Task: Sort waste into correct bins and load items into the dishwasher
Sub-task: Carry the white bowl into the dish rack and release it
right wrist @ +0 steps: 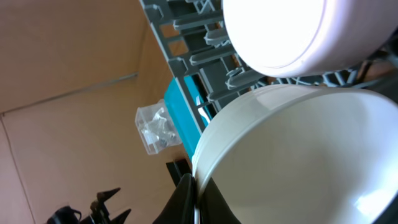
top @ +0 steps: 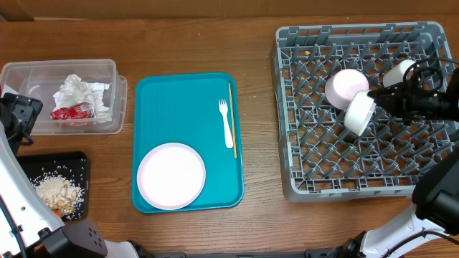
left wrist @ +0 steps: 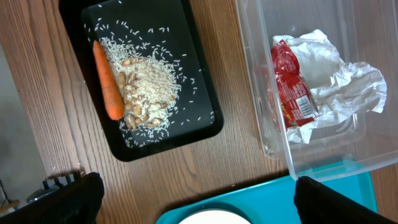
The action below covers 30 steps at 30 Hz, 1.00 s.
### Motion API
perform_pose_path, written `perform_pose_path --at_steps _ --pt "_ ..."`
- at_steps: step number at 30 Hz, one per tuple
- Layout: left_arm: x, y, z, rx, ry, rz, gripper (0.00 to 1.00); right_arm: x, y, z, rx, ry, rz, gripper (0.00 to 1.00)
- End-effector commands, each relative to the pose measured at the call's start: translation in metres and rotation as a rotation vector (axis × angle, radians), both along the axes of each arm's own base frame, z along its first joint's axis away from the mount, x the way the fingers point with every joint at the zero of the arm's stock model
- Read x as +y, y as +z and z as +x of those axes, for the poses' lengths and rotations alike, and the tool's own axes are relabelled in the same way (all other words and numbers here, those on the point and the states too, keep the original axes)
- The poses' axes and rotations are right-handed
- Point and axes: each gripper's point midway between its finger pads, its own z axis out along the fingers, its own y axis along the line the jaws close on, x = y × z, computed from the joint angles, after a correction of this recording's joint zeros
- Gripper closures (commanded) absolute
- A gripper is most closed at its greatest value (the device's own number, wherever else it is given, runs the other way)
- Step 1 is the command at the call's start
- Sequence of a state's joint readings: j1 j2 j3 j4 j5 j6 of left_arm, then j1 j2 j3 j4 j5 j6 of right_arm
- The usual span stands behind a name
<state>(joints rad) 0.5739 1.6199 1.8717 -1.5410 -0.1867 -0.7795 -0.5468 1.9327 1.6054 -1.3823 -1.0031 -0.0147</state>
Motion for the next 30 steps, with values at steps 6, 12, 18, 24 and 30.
perform_pose_path --at_steps 6,12,18,24,30 --pt "0.001 0.000 0.000 0.000 0.005 0.002 0.00 -0.081 -0.024 -0.040 0.286 -0.190 -0.453 0.95" --pt "0.001 0.000 0.000 0.000 0.005 0.002 0.00 -0.099 -0.003 -0.059 0.351 -0.320 -0.592 0.86" --pt "0.001 0.000 0.000 0.000 0.005 0.002 0.00 -0.097 0.029 -0.066 0.274 -0.364 -0.642 0.63" --pt "0.001 0.000 0.000 0.000 0.005 0.002 0.00 -0.074 0.054 -0.063 0.173 -0.339 -0.614 0.46" --pt "0.001 0.000 0.000 0.000 0.005 0.002 0.00 0.015 0.074 -0.035 -0.046 -0.059 -0.509 0.45"
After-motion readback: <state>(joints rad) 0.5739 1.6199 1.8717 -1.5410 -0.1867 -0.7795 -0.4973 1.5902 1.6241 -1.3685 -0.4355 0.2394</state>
